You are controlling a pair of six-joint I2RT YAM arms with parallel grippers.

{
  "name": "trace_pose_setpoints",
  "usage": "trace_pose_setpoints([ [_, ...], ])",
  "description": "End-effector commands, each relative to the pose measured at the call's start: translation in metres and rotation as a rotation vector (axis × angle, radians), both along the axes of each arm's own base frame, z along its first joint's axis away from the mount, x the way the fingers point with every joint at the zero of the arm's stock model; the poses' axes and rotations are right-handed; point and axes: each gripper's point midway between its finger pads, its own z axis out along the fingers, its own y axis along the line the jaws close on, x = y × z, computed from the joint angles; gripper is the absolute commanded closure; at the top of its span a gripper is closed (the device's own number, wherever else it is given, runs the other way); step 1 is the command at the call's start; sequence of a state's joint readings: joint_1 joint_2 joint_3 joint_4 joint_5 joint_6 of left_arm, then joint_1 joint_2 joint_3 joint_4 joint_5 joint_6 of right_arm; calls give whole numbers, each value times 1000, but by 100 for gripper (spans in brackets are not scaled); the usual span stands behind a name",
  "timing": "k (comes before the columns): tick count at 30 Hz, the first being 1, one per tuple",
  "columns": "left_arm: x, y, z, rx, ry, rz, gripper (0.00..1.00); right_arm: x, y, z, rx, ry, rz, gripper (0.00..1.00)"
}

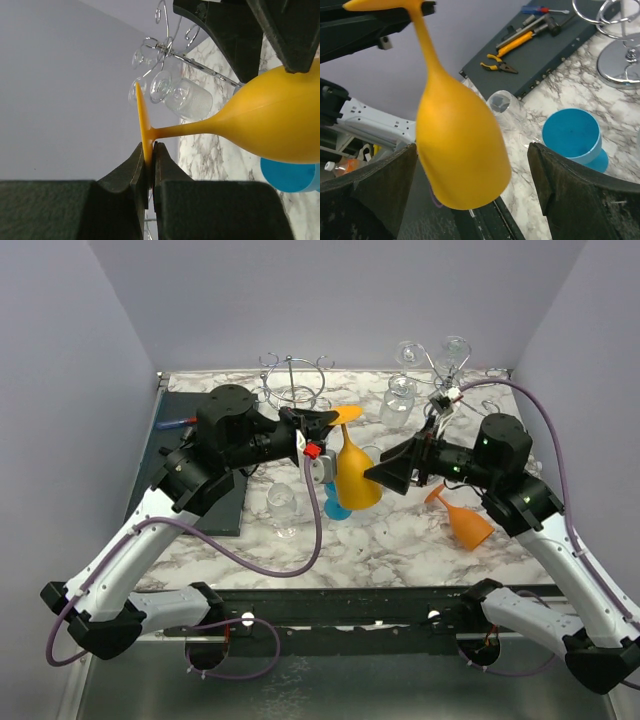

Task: Place the wine glass upside down on the wine glass rack
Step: Turn the wine glass upside down at the wine rack.

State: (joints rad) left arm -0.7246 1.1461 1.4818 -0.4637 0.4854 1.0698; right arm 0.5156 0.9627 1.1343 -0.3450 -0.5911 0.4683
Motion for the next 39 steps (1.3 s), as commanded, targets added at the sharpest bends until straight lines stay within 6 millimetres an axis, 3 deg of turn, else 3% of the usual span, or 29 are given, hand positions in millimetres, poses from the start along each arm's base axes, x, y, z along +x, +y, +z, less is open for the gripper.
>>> trace_pose_setpoints([
  [1,-2,-12,25,-38,-140,-33,100,-20,6,27,112,-109,99,0],
  [8,-5,-28,35,-47,-174,-65,100,-21,6,-8,89,-67,96,0],
  [11,-9,-35,40,-53,-184,-80,100,-21,5,-13,91,-76,92,0],
  [17,-19,-53,29,-32,-179,-119,100,-21,4,0,118,-160,85,1],
  [19,-20,-57,27,-28,-174,-121,99,-20,-1,1,117,-176,57,11],
  [23,-21,-59,33,-62,-141,-106,79,-18,-13,-12,76,-182,-17,27],
  [24,-20,-59,36,-76,-121,-97,69,-16,-18,-18,55,-182,-50,30],
  [26,-19,-58,41,-108,-81,-75,52,-12,-30,-30,14,-186,-122,35],
  [30,-13,-53,47,-173,28,-11,30,4,-62,-55,-71,-191,-326,42],
  [34,-7,-46,42,-226,153,68,13,20,-97,-79,-132,-180,-543,43],
  [39,-9,-36,18,-239,256,116,7,34,-125,-100,-170,-192,-715,45],
])
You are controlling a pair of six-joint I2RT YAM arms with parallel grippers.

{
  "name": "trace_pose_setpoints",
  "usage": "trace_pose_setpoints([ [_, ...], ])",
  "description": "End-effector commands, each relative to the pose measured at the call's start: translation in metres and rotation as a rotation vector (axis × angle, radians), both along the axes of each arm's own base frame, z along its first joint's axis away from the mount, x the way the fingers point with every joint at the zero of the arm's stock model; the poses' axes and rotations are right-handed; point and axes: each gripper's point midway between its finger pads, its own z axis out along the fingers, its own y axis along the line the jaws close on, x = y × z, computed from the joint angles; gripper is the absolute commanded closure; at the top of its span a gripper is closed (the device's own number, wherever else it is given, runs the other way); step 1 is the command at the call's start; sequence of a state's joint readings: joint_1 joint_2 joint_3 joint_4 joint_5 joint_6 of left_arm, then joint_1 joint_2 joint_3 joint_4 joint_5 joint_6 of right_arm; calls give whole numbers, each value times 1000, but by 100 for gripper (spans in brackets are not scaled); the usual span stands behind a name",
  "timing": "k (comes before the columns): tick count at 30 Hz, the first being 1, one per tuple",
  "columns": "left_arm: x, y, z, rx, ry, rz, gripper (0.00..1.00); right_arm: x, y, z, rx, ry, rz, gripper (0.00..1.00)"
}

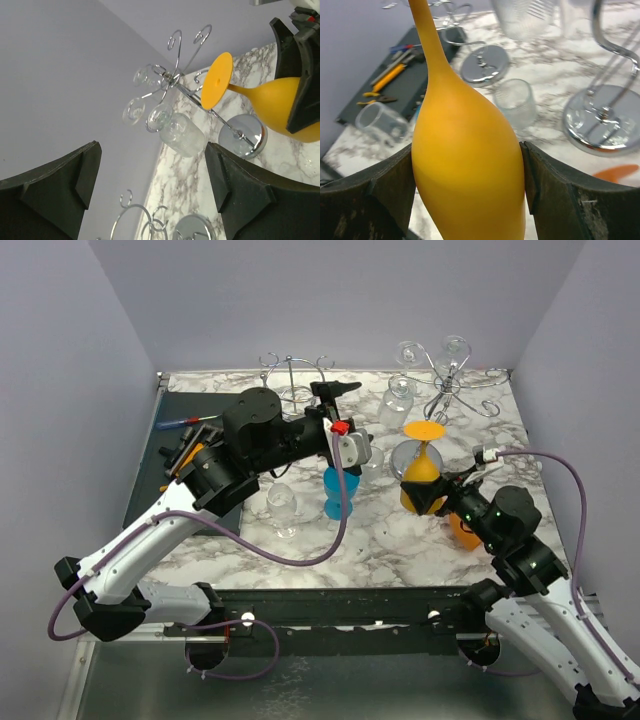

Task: Place the wine glass upside down on the wine glass rack
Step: Turn the wine glass upside down at the wine rack.

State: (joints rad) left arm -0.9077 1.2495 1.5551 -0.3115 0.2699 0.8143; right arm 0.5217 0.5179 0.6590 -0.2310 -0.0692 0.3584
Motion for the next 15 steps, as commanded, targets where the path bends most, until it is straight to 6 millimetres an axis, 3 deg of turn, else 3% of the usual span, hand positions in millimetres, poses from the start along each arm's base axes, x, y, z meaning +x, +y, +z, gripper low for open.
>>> trace_pose_setpoints([
  [1,-5,15,-10,-65,129,64,7,23,-40,-21,-59,5,-255,45],
  [7,-9,23,-23,-66,171,78,7,34,-53,-15,-43,-59,-349,46],
  [15,-12,25,-36,-40,171,70,7,34,-59,-8,-56,-107,-370,46],
])
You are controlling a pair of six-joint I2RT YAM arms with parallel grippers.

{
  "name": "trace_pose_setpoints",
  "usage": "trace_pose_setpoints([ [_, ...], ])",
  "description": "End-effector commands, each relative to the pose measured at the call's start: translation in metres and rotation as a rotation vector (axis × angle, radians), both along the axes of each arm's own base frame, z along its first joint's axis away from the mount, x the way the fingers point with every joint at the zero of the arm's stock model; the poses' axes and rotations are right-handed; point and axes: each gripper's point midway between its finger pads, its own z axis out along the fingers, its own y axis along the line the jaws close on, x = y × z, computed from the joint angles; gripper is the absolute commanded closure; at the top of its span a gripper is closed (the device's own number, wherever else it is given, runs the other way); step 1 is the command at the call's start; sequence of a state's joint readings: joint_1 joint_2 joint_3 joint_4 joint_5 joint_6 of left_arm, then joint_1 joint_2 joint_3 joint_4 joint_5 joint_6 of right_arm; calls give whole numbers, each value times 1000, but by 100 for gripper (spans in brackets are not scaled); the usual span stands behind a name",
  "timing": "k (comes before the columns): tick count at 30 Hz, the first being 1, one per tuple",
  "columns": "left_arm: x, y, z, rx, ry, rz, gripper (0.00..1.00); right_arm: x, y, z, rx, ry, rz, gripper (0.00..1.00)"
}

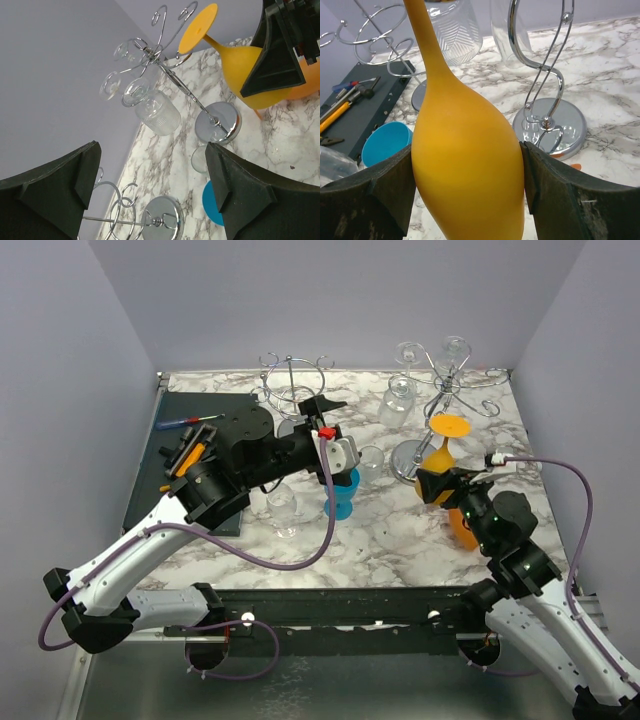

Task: Place the wine glass upside down on the wine glass rack
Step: Turn the wine glass upside down at the wine rack.

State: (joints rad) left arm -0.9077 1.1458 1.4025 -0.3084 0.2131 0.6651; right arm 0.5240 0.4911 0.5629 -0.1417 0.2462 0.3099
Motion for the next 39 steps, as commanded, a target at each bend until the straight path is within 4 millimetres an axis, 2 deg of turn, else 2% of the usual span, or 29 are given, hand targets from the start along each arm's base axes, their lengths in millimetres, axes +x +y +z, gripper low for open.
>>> trace_pose_setpoints([
  [1,-4,4,-1,-15,10,8,7,4,-14,10,-8,-61,-73,46],
  [8,-5,4,-11,-5,32,4,7,10,-24,17,-35,-106,-132,45],
  [17,-4,2,-14,3,42,1,7,31,-20,28,-53,-161,-164,43],
  [23,-5,2,-15,5,43,-1,7,41,-16,27,-73,-146,-166,42],
  [39,-7,3,-18,10,47,-9,7,49,-28,20,-94,-133,-227,40],
])
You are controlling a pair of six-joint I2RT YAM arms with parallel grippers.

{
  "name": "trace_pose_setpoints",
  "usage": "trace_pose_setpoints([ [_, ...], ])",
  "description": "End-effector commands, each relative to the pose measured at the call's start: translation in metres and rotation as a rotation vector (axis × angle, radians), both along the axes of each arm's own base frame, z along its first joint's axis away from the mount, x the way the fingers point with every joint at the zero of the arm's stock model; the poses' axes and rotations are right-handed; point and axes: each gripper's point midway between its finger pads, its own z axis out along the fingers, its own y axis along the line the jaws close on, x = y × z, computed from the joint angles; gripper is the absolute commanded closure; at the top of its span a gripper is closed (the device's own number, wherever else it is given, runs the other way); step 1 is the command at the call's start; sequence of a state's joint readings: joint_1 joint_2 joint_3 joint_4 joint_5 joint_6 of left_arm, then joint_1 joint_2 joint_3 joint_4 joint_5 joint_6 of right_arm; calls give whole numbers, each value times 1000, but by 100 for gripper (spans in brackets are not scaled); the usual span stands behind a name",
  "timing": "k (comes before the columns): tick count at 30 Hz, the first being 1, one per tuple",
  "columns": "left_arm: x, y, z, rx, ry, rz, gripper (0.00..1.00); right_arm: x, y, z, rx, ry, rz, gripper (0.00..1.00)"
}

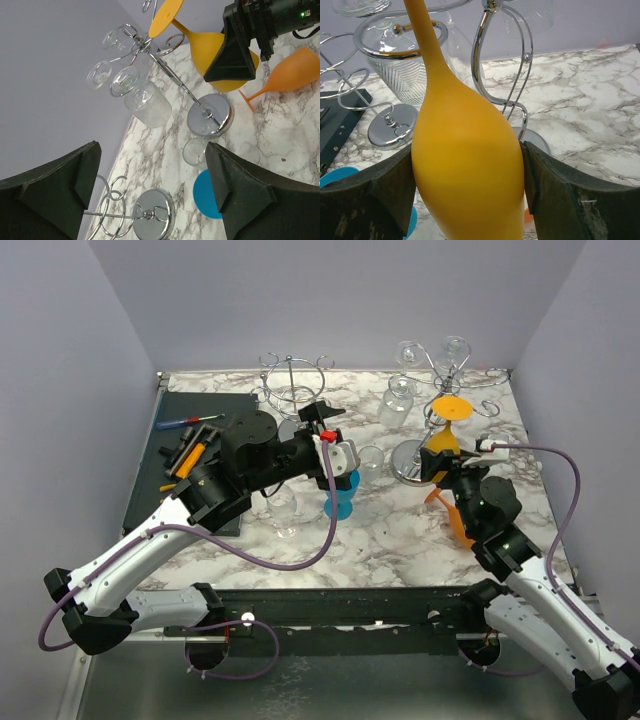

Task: Place the wine glass upside down on the wine glass rack
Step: Turn the wine glass upside down at the wine rack.

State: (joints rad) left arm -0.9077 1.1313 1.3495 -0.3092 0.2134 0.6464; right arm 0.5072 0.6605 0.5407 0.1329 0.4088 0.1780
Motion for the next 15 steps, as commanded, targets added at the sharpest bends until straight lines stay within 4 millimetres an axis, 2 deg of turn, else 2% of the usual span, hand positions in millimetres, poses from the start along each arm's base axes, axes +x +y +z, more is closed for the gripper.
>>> trace_pose_setpoints([
  [1,-6,2,2,-12,5,-11,7,8,-11,9,-6,-32,-53,40],
  [6,-4,2,3,-9,2,-4,7,16,-13,5,-5,-17,-56,40],
  [15,-4,2,1,-5,4,-6,7,25,-1,7,-10,-24,-2,39],
])
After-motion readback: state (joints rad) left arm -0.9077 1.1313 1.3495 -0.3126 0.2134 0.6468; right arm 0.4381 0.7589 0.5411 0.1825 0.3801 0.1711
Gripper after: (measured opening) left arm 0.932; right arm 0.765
